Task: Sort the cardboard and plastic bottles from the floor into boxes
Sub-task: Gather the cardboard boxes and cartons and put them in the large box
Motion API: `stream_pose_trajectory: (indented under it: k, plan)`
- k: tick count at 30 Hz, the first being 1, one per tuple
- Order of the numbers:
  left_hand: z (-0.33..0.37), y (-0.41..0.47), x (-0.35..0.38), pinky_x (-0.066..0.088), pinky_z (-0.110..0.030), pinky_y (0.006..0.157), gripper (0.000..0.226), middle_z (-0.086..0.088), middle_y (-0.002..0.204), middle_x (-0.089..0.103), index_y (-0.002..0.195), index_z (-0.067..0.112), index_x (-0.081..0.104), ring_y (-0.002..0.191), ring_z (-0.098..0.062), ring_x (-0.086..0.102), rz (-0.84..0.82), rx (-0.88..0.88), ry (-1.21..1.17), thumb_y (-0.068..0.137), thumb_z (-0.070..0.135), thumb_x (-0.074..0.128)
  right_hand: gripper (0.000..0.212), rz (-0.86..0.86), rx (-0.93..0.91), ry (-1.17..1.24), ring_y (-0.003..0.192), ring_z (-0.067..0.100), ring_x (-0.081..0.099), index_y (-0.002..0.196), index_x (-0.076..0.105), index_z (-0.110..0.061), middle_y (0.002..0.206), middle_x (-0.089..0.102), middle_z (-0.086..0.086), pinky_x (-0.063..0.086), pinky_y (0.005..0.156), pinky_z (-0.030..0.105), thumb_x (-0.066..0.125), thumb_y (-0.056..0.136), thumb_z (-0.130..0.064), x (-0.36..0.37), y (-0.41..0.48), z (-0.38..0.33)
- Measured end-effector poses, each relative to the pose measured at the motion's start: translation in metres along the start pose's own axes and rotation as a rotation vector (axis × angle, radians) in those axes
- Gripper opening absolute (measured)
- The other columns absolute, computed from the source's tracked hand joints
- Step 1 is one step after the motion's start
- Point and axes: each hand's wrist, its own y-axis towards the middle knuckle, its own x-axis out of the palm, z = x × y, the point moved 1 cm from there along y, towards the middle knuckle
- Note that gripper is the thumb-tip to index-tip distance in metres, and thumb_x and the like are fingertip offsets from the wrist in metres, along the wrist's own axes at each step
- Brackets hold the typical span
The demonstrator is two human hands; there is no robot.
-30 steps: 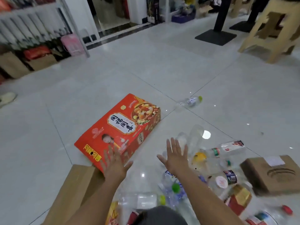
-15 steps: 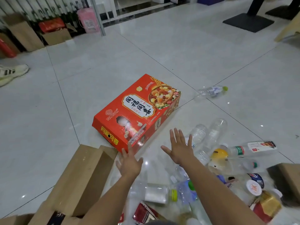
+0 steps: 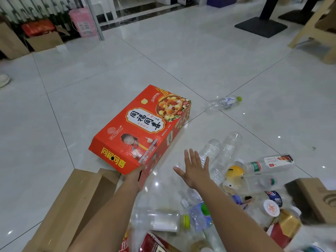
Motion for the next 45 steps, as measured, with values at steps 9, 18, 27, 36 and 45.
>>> stream_pose_trajectory:
  k: [9,18,27,36,45]
  plan:
    - [-0.012,0.01,-0.021,0.049,-0.037,0.083,0.06,-0.014,0.125,0.063,0.129,0.003,0.054,0.104,-0.031,0.061,0.04,0.081,-0.035,0.076,0.011,0.079,0.095,-0.016,0.014,-0.013,0.147,0.02,-0.018,0.151,-0.015,-0.017,0.159,-0.019,0.003,-0.012,0.114,0.056,-0.007,0.078,-0.077,-0.002,-0.001,0.006]
    - [0.006,0.0,-0.045,0.05,-0.033,0.066,0.045,-0.015,0.106,0.062,0.113,0.006,0.055,0.091,-0.03,0.058,0.122,0.203,-0.048,0.074,-0.01,0.072,0.082,-0.035,0.023,0.004,0.146,0.02,-0.021,0.151,-0.017,-0.016,0.158,-0.022,0.003,-0.013,0.115,0.056,0.014,0.093,-0.065,-0.006,-0.001,0.004]
    - [0.066,-0.003,-0.052,0.05,-0.037,0.077,0.04,-0.013,0.101,0.061,0.114,0.005,0.049,0.083,-0.024,0.059,-0.174,0.289,-0.03,0.083,-0.02,0.05,0.083,-0.034,0.096,0.229,0.146,0.02,-0.02,0.151,-0.017,-0.018,0.158,-0.022,0.003,-0.014,0.114,0.055,0.018,0.092,-0.067,-0.017,-0.003,0.008]
    - [0.103,-0.014,-0.11,0.061,-0.031,0.065,0.037,-0.008,0.09,0.073,0.121,0.008,0.053,0.076,-0.021,0.071,-0.281,0.34,-0.029,0.088,-0.01,0.048,0.092,0.098,0.396,0.828,0.148,0.021,-0.012,0.151,-0.014,-0.013,0.16,-0.017,0.005,-0.006,0.118,0.052,0.03,0.091,-0.066,-0.036,0.012,0.03]
    - [0.107,-0.032,-0.145,0.061,-0.037,0.061,0.037,-0.007,0.083,0.076,0.104,0.017,0.06,0.069,-0.019,0.074,-0.438,0.31,-0.101,0.091,-0.01,0.039,0.103,0.109,0.524,1.341,0.149,0.024,0.001,0.152,-0.008,-0.016,0.161,-0.009,0.001,0.015,0.119,0.046,0.049,0.083,-0.067,-0.038,0.025,0.058]
